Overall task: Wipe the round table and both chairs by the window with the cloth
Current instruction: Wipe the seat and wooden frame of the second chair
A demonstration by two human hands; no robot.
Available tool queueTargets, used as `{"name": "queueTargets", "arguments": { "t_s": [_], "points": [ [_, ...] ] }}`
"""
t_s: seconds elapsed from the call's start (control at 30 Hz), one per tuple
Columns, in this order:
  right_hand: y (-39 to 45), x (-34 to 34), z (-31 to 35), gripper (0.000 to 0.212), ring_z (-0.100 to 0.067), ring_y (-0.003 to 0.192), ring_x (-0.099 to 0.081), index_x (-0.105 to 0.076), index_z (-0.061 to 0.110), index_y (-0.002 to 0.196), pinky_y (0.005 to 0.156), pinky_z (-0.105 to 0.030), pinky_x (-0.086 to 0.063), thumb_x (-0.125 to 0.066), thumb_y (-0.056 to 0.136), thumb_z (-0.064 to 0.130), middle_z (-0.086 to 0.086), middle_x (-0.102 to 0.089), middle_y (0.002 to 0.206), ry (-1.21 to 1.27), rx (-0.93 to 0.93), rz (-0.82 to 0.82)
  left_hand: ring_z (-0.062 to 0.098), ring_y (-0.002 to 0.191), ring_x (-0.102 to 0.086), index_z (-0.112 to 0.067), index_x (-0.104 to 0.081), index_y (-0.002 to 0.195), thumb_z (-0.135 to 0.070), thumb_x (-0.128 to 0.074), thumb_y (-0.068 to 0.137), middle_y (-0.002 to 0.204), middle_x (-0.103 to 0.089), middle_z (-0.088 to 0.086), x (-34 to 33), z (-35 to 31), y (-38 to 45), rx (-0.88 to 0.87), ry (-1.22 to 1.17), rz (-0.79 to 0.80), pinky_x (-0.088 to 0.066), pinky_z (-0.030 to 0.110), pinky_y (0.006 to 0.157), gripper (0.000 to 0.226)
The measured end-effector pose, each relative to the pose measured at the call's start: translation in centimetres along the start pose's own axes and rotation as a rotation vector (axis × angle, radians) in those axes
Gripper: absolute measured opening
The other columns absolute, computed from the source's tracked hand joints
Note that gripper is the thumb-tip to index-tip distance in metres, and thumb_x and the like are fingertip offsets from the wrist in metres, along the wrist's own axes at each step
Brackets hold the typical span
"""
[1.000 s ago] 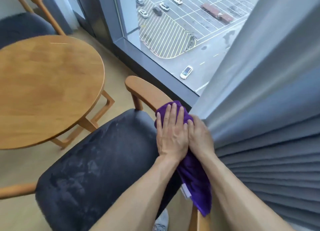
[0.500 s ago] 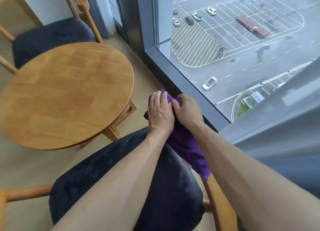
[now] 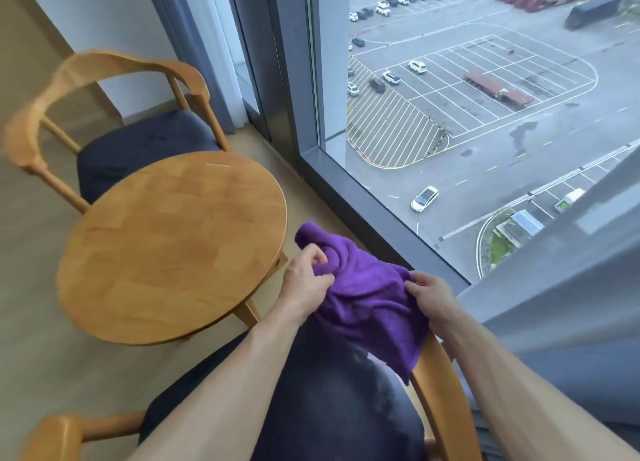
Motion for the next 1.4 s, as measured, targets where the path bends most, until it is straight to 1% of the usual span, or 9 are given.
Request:
{"name": "queueTargets", "arguments": {
  "t_s": [0.2,0.27,0.4,0.53,0.63,0.77,0.93,1.1,1.4],
  "points": [
    [-6.2,-1.2,6.7,0.022,-0.03,0.081,-0.048,-0.06,0.0,0.09,0.071,-0.038,-0.037,-0.04,0.082,-0.007,-0.019,-0.052,0.089,0.335,-0.016,0.132,0.023,0.081,-0.056,-0.006,-0.053,0.087,0.023,-0.051,0.081,0.083,-0.058,0.013,4.8,-3.3,-3.4,0.284,-0.802,0.283,-0.044,0.032,0.078,0.029],
    [-8.9,-1.8,8.9,0.009,-0.031,0.079,-0.054,-0.056,0.002,0.089,0.072,-0.039,-0.044,-0.048,0.085,0.005,-0.019,-0.054,0.088,0.454,-0.129,0.2,0.027,0.085,-0.059,-0.002,-0.053,0.103,0.019,-0.057,0.074,0.089,-0.061,0.017,7.0,-4.9,-4.7,0.269,-0.9,0.368,-0.047,0.036,0.082,0.036],
    [-14.2,-3.4,12.6,0.037,-0.033,0.077,-0.071,-0.062,0.001,0.1,0.075,-0.041,-0.057,-0.064,0.091,0.037,-0.021,-0.071,0.088,0.596,-0.275,0.223,0.032,0.104,-0.058,-0.003,-0.055,0.111,-0.004,-0.071,0.072,0.106,-0.063,0.019,12.1,-7.9,-7.1,0.176,-1.038,0.556,-0.046,0.041,0.092,0.042],
    [-20.6,-5.8,16.0,0.005,-0.028,0.071,-0.065,-0.062,0.012,0.088,0.074,-0.036,-0.055,-0.06,0.089,0.008,-0.015,-0.068,0.076,0.654,-0.227,0.206,0.023,0.087,-0.056,-0.013,-0.06,0.089,-0.02,-0.068,0.089,0.089,-0.061,0.01,18.8,-9.9,-9.6,0.065,-0.969,0.696,-0.044,0.035,0.077,0.011],
    [-24.9,-6.9,17.9,0.033,-0.028,0.074,-0.07,-0.065,0.005,0.094,0.077,-0.035,-0.059,-0.042,0.077,-0.011,-0.015,-0.071,0.082,0.856,-0.031,0.165,0.017,0.072,-0.05,-0.014,-0.05,0.075,0.001,-0.069,0.078,0.077,-0.051,0.005,23.6,-10.0,-10.9,-0.032,-0.928,0.801,-0.042,0.025,0.063,0.024],
    [-30.5,-7.3,20.4,0.025,-0.027,0.081,-0.063,-0.059,0.009,0.08,0.087,-0.036,-0.05,-0.04,0.074,-0.005,-0.011,-0.064,0.084,1.075,0.175,0.201,0.018,0.074,-0.052,-0.015,-0.052,0.078,0.002,-0.071,0.078,0.081,-0.053,0.005,28.5,-8.5,-12.5,-0.016,-0.83,0.714,-0.042,0.029,0.065,0.025],
    [-35.3,-8.1,22.8,0.023,-0.024,0.064,-0.065,-0.067,0.008,0.068,0.068,-0.034,-0.055,-0.06,0.089,0.014,-0.011,-0.066,0.068,0.859,0.119,0.086,0.02,0.079,-0.051,-0.014,-0.06,0.114,-0.024,-0.071,0.086,0.09,-0.058,0.007,32.8,-6.9,-13.2,0.147,-0.803,0.591,-0.039,0.033,0.064,0.032],
    [-36.7,-8.4,24.5,0.034,-0.019,0.047,-0.056,-0.044,0.017,0.069,0.045,-0.023,-0.048,-0.045,0.083,-0.013,-0.008,-0.053,0.06,0.821,0.191,-0.094,0.026,0.082,-0.053,-0.013,-0.057,0.122,0.013,-0.061,0.082,0.098,-0.059,0.015,34.9,-7.9,-13.7,0.033,-0.741,0.517,-0.038,0.035,0.068,0.048],
    [-37.9,-6.5,25.6,0.023,-0.026,0.06,-0.052,-0.049,0.005,0.078,0.07,-0.036,-0.048,-0.036,0.062,-0.004,-0.011,-0.053,0.067,0.711,0.095,-0.076,0.026,0.107,-0.06,-0.01,-0.063,0.115,0.008,-0.066,0.083,0.116,-0.065,0.015,35.4,-9.0,-12.7,0.012,-0.375,0.424,-0.054,0.047,0.081,0.036]
  ]
}}
Point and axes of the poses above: each hand's wrist, its own y-axis towards the middle knuckle, its own x-axis out of the back of the hand, z = x × y, the point moved 1 cm from there along y, towards the middle knuckle
